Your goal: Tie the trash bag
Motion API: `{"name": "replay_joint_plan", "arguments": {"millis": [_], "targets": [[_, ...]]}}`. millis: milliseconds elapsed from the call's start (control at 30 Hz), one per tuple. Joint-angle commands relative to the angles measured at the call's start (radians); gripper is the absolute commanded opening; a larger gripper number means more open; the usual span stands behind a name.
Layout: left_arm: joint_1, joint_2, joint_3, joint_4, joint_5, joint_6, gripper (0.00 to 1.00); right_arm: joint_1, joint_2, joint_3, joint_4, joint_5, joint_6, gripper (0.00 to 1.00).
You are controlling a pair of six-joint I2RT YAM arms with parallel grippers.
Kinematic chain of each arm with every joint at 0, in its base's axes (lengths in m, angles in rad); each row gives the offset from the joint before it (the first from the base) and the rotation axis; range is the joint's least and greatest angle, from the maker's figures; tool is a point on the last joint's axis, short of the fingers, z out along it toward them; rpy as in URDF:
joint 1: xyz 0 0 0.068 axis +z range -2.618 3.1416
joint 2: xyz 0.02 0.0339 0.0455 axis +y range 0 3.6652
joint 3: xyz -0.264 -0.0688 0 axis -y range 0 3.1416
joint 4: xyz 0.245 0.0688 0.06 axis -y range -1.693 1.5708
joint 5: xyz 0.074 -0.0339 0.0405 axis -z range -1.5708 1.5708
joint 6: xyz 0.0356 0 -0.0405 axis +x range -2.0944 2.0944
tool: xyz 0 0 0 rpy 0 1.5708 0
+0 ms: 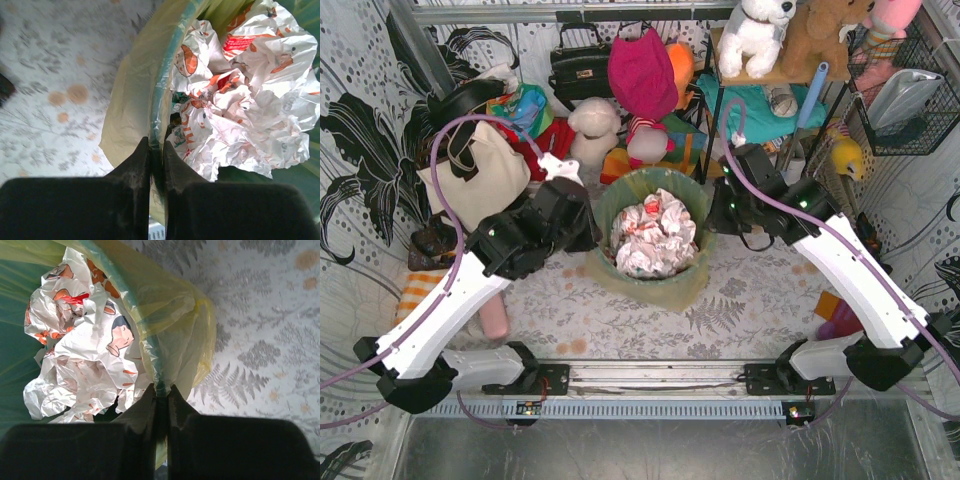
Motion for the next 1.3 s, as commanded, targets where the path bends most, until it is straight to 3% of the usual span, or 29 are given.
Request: {"name": "replay_joint_plan", "arguments": {"millis": [0, 300, 567, 900, 1033, 1267], "targets": [[-0.144, -0.053, -0.055, -0.006, 0.094, -0.116, 0.0, 0.016, -0.067, -0.06, 0.026, -0.08, 0.009, 0.0], [-0.325, -0.088, -0.123, -0.042, 0.045, -0.293, 0.03, 0.018, -0.101, -0.093, -0.024, -0.116, 0.021, 0.0], [-0.335, -0.173, -0.117, -0.078, 0.044, -0.355, 0.06, 0.02, -0.106, -0.114, -0.013, -0.121, 0.029, 0.0], [-0.335, -0.231, -0.234, -0.067, 0.095, -0.378, 0.16, 0.021, -0.068, -0.136, 0.05, -0.066, 0.04, 0.0], [-0.335, -0.253, -0.245, -0.053, 0.105, -0.382, 0.25, 0.021, -0.037, -0.131, 0.076, -0.037, 0.036, 0.0], [-0.335, -0.302, -0.232, -0.042, 0.09, -0.383, 0.44, 0.021, 0.013, -0.085, 0.11, 0.03, 0.014, 0.11]]}}
